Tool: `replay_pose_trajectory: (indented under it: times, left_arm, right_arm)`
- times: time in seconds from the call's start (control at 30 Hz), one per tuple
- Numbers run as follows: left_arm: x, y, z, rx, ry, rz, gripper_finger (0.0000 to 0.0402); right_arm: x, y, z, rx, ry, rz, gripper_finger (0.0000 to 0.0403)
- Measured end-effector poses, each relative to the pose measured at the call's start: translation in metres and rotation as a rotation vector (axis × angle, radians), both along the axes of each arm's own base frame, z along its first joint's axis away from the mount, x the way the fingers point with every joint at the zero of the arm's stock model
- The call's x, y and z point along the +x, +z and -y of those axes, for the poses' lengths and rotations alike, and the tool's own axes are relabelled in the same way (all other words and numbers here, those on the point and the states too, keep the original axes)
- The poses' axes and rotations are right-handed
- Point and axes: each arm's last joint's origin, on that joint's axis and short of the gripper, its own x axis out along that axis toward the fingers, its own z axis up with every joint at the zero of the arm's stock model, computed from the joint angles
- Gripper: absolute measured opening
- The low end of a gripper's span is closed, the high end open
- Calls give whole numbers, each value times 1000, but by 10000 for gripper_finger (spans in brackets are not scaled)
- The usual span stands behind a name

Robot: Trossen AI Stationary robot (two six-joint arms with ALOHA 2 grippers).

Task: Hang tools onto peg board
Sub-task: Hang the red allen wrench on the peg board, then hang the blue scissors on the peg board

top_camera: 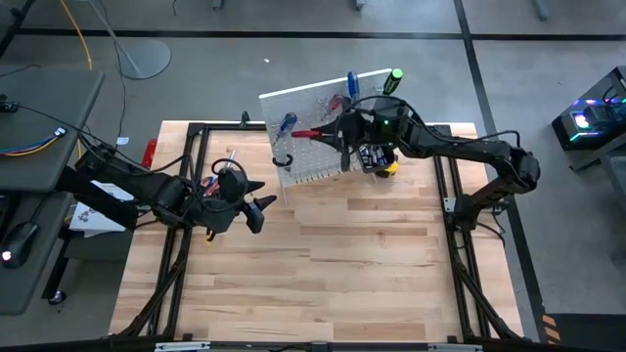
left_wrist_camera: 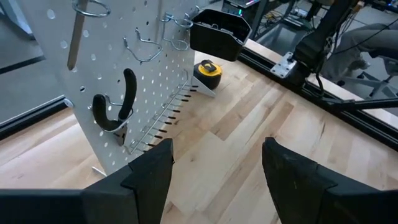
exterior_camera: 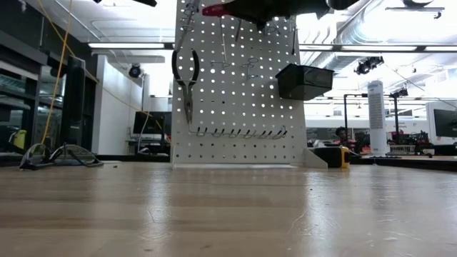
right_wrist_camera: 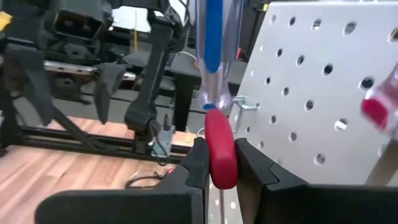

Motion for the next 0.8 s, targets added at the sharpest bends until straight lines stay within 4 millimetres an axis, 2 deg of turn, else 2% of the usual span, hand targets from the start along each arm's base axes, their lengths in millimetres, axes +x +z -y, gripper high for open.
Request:
replay_pose_trajectory:
  times: [0.27,0.53,0.8]
  left_arm:
    - [0,0,-2,3,10,1,227]
    - [0,0,-2,4,10,0,227]
    - [0,0,-1,0,5,-1,227]
  right_arm:
    - [2,-11,2,16,13,-30,37]
    - [7,-17,6,22,-50,-38,129]
    - [7,-16,6,70,-54,-25,144]
